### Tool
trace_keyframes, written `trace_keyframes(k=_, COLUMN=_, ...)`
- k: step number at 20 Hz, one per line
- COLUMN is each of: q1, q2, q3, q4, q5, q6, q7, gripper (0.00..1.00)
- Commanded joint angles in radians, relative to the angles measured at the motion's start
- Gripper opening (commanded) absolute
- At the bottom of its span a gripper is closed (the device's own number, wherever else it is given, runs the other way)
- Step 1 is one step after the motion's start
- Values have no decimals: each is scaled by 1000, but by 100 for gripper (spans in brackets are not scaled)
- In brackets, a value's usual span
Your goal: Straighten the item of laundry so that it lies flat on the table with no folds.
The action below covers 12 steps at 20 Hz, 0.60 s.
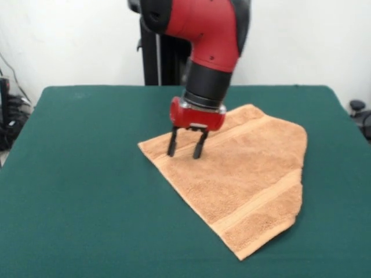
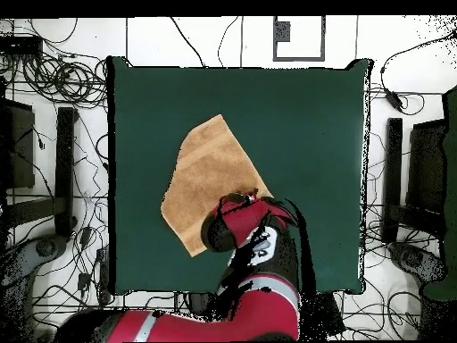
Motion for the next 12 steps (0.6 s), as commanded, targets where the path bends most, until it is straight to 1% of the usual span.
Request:
trace_keyframes(k=1, q1=-131, q2=114, q3=58, q4=2, q5=-153, q6=-8, q7=-65, gripper=100)
trace_keyframes(k=4, q1=-147, q2=113, q3=52, q4=-14, q5=-196, q6=17, q7=-88, gripper=100)
trace_keyframes(k=6, q1=-131, q2=122, q3=27, q4=-36, q5=-215, q6=29, q7=-81, gripper=100)
trace_keyframes(k=12, q1=-106, q2=121, q3=-23, q4=-47, q5=-257, q6=64, q7=-47, gripper=100)
